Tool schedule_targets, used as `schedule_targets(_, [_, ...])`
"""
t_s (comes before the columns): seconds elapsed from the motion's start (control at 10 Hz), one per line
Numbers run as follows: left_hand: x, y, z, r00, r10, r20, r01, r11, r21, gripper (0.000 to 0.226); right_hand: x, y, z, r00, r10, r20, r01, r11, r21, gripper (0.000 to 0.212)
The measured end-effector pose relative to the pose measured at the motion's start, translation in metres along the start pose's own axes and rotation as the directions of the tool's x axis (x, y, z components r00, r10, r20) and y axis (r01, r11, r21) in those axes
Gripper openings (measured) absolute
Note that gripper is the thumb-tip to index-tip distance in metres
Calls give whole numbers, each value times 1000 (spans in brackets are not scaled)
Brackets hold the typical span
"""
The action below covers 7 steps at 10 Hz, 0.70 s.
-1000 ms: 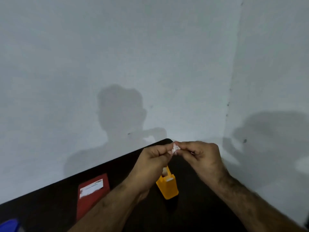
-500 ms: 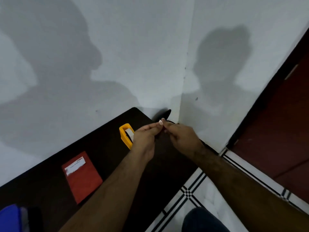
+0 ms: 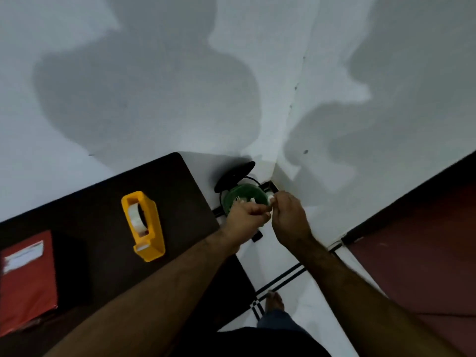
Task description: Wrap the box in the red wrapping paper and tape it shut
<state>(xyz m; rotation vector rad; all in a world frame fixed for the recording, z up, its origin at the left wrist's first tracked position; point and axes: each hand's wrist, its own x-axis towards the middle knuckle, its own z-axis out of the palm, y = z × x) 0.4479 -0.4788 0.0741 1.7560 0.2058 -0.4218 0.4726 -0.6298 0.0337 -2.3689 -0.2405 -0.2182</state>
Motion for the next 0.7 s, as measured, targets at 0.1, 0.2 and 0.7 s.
schedule_targets(0.1, [34,5,12,996,-33,-86,42,994,103,19,34,39,8,984,112,137,-109,994,-30,23])
schedule_targets(0.2, [63,4,9,970,-101,-219,135,981,143,9,85,77,22,947,232,223,-218,972,-83,19])
schedule_targets(0.7, [83,2,-49,796,-87,-599,208,969,136,26,202,87,92,814,171,555,-63,976,-208,43])
